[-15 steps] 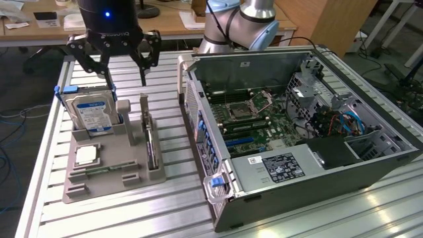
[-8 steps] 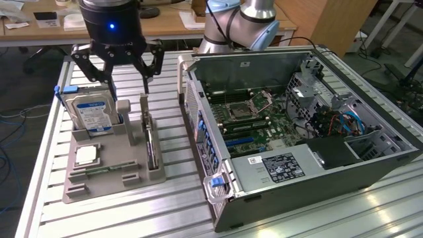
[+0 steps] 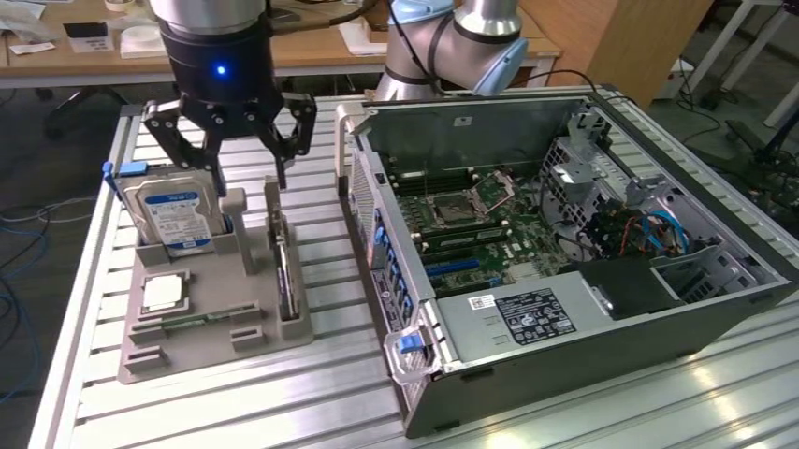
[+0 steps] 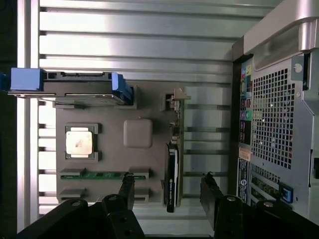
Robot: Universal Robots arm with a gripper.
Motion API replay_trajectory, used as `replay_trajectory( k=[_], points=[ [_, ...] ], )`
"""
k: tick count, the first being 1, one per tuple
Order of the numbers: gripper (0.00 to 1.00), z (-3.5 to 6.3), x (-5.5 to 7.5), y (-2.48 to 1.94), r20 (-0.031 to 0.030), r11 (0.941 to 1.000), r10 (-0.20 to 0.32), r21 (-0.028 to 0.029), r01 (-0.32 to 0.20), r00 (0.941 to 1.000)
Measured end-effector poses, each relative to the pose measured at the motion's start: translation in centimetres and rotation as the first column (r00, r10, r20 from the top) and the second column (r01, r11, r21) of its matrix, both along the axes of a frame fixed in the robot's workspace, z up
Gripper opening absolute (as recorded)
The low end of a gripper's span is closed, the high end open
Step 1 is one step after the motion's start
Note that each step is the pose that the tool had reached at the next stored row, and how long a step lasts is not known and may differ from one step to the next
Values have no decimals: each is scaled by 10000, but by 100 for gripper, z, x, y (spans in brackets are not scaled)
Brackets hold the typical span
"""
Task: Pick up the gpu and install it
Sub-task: 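Pick up the gpu and move the gpu toward the slot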
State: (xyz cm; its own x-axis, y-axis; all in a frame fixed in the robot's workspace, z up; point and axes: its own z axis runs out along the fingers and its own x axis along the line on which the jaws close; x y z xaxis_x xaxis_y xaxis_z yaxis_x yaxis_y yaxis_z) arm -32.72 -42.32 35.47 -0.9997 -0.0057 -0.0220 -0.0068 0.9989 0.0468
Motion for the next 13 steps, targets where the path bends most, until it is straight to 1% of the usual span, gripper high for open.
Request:
replay_trajectory(
  k=[13],
  points=[
    [65, -217, 51, -14, 0, 10000, -35, 0, 35, 10000]
  ],
)
